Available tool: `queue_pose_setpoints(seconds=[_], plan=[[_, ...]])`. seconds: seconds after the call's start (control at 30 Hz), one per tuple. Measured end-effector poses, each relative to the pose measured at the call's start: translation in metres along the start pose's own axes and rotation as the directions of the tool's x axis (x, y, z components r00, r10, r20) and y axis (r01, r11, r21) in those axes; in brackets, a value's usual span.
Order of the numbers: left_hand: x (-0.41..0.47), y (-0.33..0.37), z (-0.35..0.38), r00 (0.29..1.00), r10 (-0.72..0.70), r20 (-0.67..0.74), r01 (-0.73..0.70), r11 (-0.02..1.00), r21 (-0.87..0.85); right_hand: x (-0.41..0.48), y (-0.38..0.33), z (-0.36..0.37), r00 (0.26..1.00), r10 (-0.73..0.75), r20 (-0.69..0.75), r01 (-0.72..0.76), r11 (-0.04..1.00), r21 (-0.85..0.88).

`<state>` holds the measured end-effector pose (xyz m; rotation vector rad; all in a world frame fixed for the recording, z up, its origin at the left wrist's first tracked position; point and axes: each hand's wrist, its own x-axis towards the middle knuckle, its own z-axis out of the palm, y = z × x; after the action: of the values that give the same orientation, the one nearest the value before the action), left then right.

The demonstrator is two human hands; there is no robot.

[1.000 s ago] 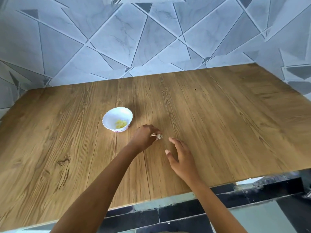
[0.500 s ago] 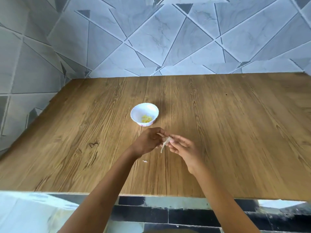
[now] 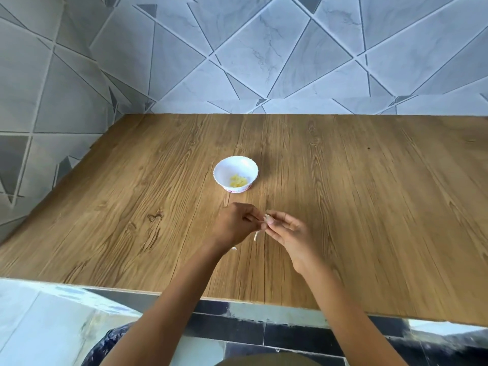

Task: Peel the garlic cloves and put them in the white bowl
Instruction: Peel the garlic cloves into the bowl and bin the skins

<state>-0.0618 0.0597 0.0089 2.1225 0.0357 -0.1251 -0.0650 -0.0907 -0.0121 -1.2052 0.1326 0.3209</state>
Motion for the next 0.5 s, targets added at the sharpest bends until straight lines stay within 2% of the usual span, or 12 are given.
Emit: queue_pose_setpoints(seconds=[0.13, 0.23, 0.4, 0.5], plan=[[-0.0031, 0.0051, 0.0082, 0.998, 0.031, -0.06, -0.028, 0.998, 0.047, 0.0005, -0.0009, 0.0018, 0.997, -0.068, -0.046, 0.065, 0.996, -0.061], [-0.0032, 0.0049, 0.0084, 0.998, 0.012, -0.054, -0.011, 1.0, 0.019, -0.0006, -0.0003, 0.003, 0.991, -0.114, -0.064, 0.106, 0.988, -0.115], [-0.0049, 0.0047, 0.0099, 0.996, 0.039, -0.078, -0.036, 0.999, 0.04, 0.0007, 0.0004, 0.0, 0.994, -0.077, -0.076, 0.071, 0.994, -0.087], [-0.0048, 0.0043, 0.0085, 0.996, 0.073, -0.042, -0.069, 0.992, 0.105, 0.0009, 0.0001, -0.0003, 0.994, -0.051, -0.093, 0.046, 0.998, -0.053]])
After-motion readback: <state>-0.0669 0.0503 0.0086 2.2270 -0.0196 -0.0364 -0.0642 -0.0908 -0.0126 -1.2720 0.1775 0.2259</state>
